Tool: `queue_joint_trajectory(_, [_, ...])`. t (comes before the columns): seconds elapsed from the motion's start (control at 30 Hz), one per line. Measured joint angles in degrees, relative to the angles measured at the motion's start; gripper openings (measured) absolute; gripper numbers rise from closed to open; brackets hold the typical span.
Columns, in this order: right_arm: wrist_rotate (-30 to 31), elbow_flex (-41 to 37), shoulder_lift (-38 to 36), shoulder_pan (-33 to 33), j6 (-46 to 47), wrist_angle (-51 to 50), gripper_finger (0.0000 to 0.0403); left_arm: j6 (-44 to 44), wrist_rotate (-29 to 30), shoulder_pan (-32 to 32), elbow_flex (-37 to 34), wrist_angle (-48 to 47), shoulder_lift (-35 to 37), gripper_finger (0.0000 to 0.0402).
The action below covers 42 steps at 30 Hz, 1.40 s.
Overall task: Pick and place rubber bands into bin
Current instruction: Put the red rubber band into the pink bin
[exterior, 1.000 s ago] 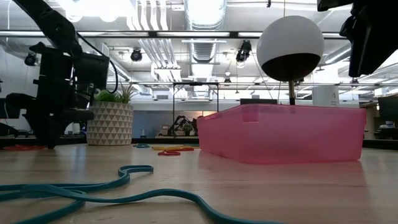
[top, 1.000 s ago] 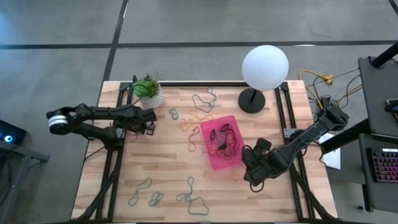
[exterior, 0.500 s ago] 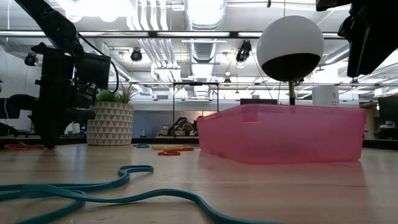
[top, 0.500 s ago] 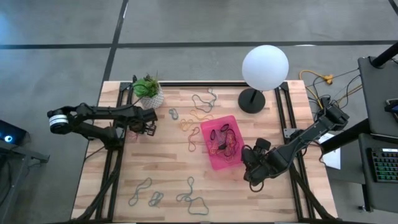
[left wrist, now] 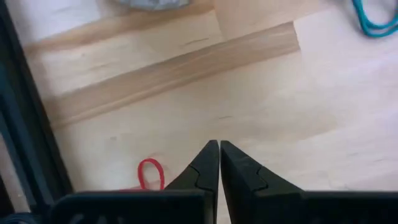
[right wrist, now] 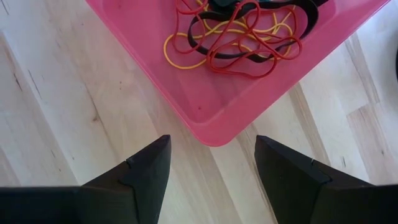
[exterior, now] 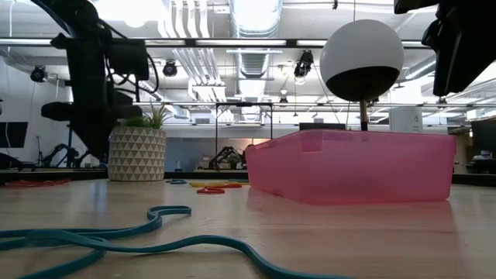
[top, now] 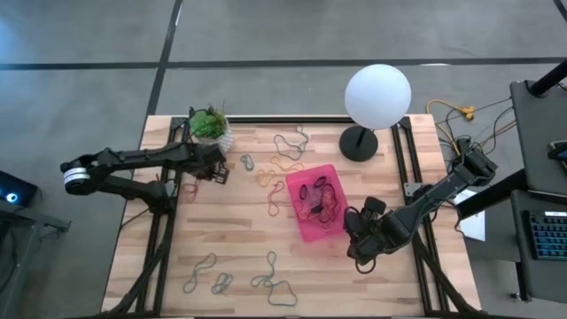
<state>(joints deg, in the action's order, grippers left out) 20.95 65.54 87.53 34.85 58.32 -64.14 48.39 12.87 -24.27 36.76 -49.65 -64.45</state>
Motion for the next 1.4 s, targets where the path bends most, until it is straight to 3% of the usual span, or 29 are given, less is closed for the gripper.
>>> queue_joint_trajectory(0.13, [0.02,0.01,0.0,0.0,0.06,0.01,0.0219,-3.71,0.42,-0.03,-0.14,-4.62,-0.91,0.0002])
queue_joint_trajectory(0.27, [0.02,0.0,0.0,0.0,0.15,0.05,0.0219,-2.46,0.51,0.0,-0.62,-9.04,-3.59,0.0031])
queue_joint_trajectory(0.5, [0.04,0.0,-0.02,0.0,0.14,0.09,0.0219,0.71,0.05,-0.04,-0.38,-5.19,-9.37,0.0104])
queue_joint_trajectory(0.67, [-0.05,0.0,-0.02,0.0,1.1,0.15,0.0219,0.56,-0.07,-0.11,-0.48,-4.85,-12.95,0.012])
queue_joint_trajectory(0.87, [-0.26,0.0,-0.02,0.0,1.66,0.17,0.0219,0.03,1.7,-0.11,-0.66,-5.74,-16.38,0.0103])
queue_joint_trajectory(1.13, [-0.23,0.0,-0.02,0.0,1.25,0.17,0.0219,-4.02,2.26,-0.04,-0.44,-5.44,-18.64,0.0042])
queue_joint_trajectory(1.3, [-0.16,0.0,-0.02,0.0,1.19,0.15,0.0219,-5.55,7.82,-0.39,-1.13,-7.56,-18.97,0.0008])
queue_joint_trajectory(1.4, [0.0,0.0,-0.02,0.0,1.02,0.14,0.0219,-6.53,8.22,-1.37,-2.06,-6.68,-18.93,0.0002])
